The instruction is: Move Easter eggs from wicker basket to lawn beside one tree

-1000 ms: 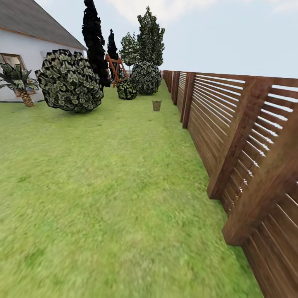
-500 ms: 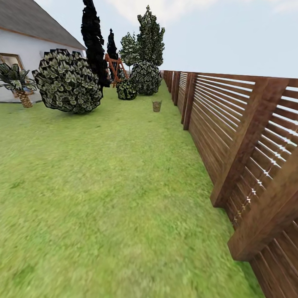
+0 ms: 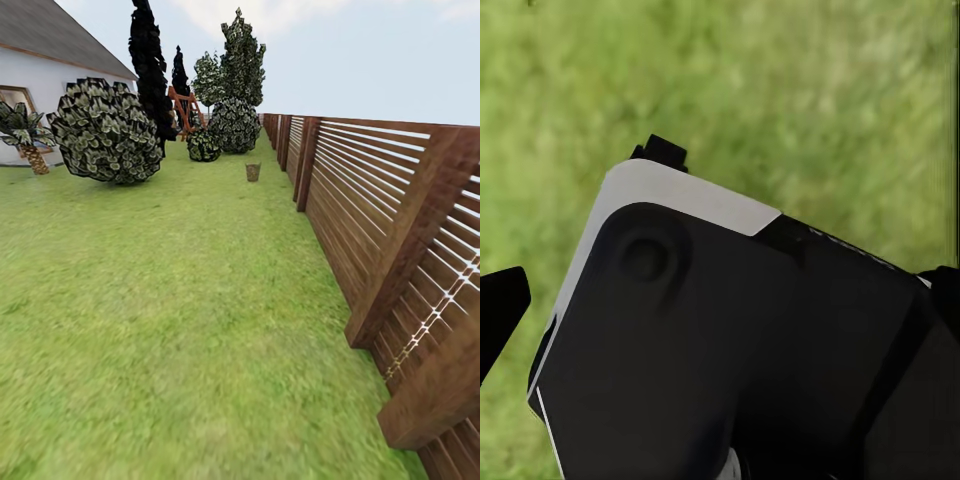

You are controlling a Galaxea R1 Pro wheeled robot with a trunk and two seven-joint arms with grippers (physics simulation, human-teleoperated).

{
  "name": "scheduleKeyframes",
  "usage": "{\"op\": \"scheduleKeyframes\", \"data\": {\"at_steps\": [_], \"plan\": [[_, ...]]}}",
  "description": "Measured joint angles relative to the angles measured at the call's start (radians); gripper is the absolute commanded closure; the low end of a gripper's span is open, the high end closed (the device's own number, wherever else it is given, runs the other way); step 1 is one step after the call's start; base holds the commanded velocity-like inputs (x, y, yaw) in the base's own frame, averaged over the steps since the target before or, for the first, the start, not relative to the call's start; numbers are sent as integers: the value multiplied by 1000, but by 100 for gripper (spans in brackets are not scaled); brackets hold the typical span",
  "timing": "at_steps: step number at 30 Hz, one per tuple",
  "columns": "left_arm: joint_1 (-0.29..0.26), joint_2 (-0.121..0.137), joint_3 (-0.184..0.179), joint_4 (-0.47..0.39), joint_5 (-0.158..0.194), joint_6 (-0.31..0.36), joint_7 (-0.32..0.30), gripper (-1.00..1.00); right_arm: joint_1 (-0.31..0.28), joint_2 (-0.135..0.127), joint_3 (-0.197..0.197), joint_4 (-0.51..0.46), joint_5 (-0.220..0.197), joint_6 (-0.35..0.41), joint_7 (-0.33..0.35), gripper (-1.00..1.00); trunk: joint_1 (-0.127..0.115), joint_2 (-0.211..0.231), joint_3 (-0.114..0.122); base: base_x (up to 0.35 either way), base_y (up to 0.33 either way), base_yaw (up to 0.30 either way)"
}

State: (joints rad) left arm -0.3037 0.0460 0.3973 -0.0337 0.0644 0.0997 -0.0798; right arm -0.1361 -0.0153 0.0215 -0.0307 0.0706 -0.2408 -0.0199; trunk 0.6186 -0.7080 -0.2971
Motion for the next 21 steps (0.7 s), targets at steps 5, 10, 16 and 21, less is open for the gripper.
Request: {"op": "scheduleKeyframes", "data": {"at_steps": [5, 10, 16, 21], "plan": [[0, 0, 0, 0, 0, 0, 0, -100, 0, 0, 0, 0, 0, 0, 0, -100, 0, 0, 0, 333, 0, 0], [0, 0, 1, 0, 0, 0, 0, -100, 0, 0, 0, 0, 0, 0, 0, -100, 0, 0, 0, 333, 0, 0], [0, 0, 0, 0, 0, 0, 0, -100, 0, 0, 0, 0, 0, 0, 0, -100, 0, 0, 0, 333, 0, 0], [0, 0, 0, 0, 0, 0, 0, -100, 0, 0, 0, 0, 0, 0, 0, -100, 0, 0, 0, 333, 0, 0]]}}
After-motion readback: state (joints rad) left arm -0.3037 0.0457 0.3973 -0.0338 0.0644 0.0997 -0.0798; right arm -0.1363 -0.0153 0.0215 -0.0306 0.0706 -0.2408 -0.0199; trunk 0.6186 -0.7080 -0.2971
